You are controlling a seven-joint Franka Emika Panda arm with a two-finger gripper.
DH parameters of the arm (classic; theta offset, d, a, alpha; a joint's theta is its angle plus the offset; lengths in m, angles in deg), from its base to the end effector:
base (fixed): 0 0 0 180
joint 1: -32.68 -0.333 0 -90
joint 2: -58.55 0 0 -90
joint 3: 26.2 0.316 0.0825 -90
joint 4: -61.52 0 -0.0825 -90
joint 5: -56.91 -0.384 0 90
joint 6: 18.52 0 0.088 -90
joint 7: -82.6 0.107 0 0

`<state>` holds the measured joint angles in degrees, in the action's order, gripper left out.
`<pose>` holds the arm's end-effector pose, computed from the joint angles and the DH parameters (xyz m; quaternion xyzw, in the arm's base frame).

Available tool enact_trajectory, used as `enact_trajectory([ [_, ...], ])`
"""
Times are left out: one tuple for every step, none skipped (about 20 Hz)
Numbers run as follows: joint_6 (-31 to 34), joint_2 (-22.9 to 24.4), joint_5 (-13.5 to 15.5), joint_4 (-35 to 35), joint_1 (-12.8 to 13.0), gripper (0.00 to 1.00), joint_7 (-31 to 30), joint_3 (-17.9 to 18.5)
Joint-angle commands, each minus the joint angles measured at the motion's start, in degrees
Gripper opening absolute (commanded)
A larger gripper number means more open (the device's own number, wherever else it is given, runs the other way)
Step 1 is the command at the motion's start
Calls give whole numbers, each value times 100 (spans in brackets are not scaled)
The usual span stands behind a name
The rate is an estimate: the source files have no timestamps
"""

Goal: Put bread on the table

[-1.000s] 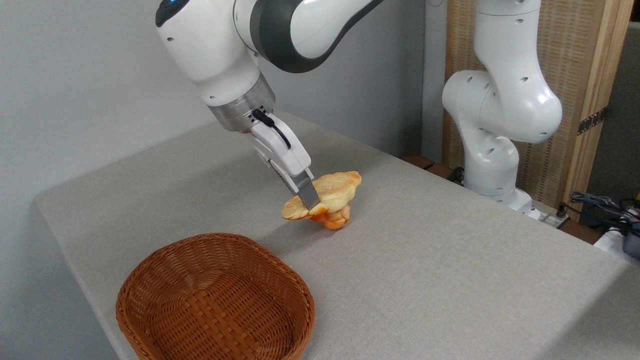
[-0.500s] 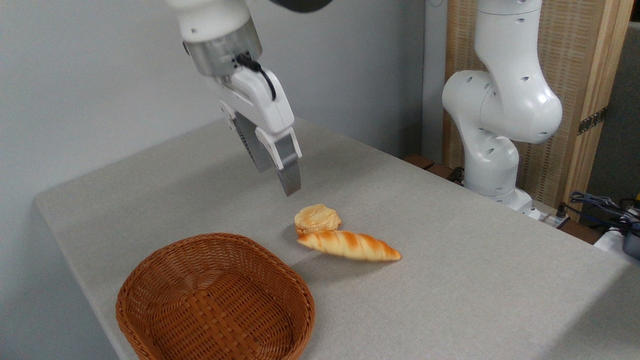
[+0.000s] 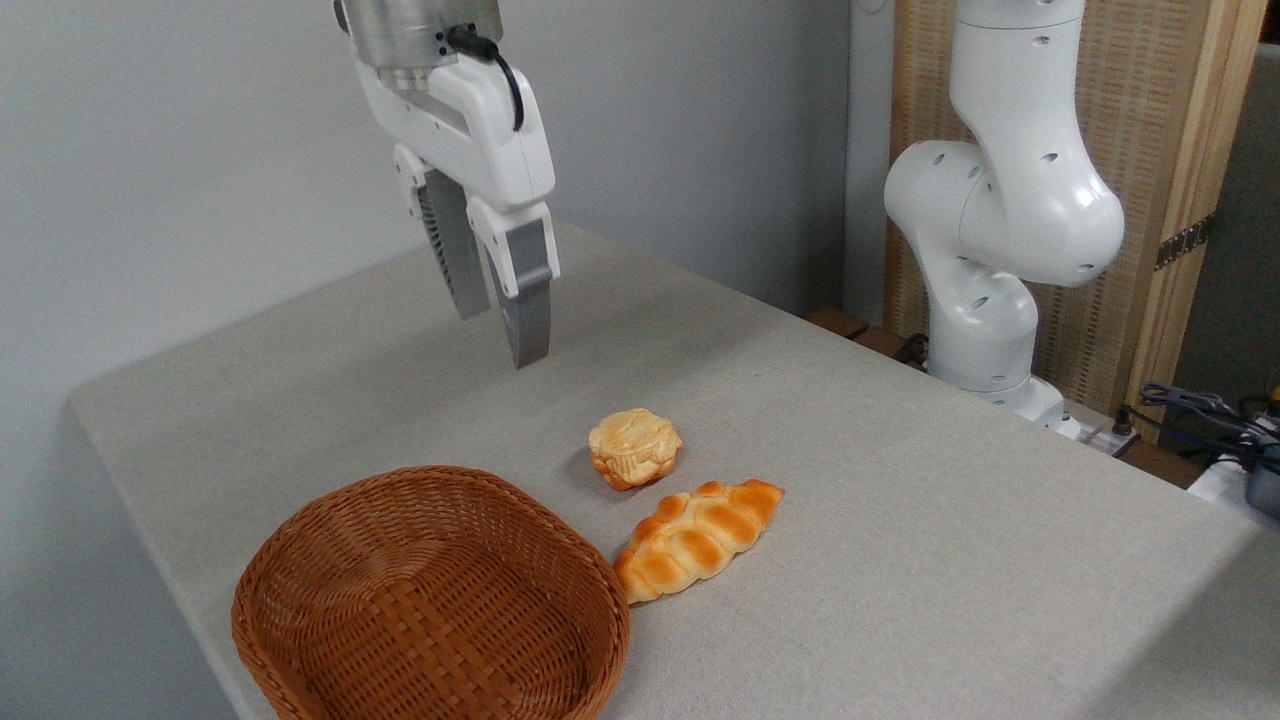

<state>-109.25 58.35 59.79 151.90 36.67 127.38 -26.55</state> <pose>0.5547 -0.0474 0.6207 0.9094 -0.4153 0.0099 0.0231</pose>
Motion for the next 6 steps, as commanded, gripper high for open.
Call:
enact_trajectory([
  [-742, -173, 99, 120, -3, 100, 128, 262],
  [-910, -191, 99, 190, -3, 100, 128, 307],
  [-1016, -208, 99, 234, -3, 100, 128, 307],
  [-1104, -261, 99, 252, -3, 100, 128, 316],
  [-1218, -305, 99, 269, -12, 100, 119, 316],
  [-1245, -357, 99, 270, -12, 100, 119, 316],
])
